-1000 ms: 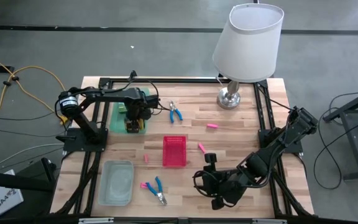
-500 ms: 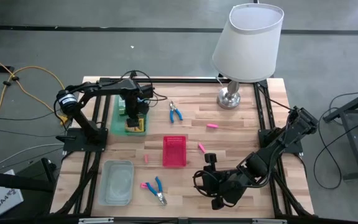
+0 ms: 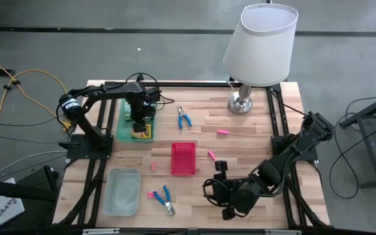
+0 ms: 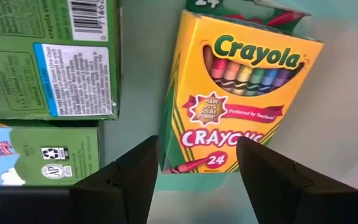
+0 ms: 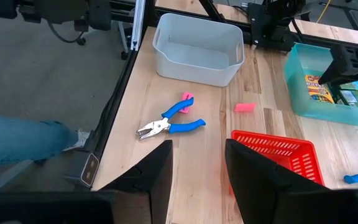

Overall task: Pick & Place School Supplies
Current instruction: Put the bottom blue hole puncher into the grey bin

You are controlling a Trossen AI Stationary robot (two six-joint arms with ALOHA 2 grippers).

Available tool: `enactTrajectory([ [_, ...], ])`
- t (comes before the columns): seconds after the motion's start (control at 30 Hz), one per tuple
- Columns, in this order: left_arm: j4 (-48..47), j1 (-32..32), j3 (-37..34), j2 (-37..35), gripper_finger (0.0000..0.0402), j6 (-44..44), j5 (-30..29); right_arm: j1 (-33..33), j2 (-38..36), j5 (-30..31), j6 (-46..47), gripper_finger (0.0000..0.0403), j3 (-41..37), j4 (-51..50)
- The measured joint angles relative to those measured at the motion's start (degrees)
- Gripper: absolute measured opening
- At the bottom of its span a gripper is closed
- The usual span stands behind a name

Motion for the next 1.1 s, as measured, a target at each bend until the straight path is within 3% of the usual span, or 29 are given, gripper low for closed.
enactTrajectory([
  [0.2,-1.8,-0.2,1.3,0.0,0.0208,-5.2,2.0,-0.1,0.0,0.0,-0.4,0.0138,0.0,0.1],
  [0.4,-4.8,-0.6,7.4,-0.3,0.0208,-3.9,16.0,-0.2,0.0,0.1,-1.3,0.0138,0.0,0.3],
  [0.5,-5.3,-1.7,11.6,-0.3,0.0208,-3.9,19.5,-0.2,0.0,0.3,-1.3,0.0138,0.0,0.4],
  [0.83,1.9,-10.5,26.0,-0.9,0.0208,-8.8,22.9,-0.2,-0.3,1.7,1.8,0.0138,0.0,-4.0],
  [1.1,17.5,-18.6,27.7,-8.6,0.0208,-15.0,21.8,-0.1,-1.5,3.5,8.0,0.0138,0.0,-14.9],
])
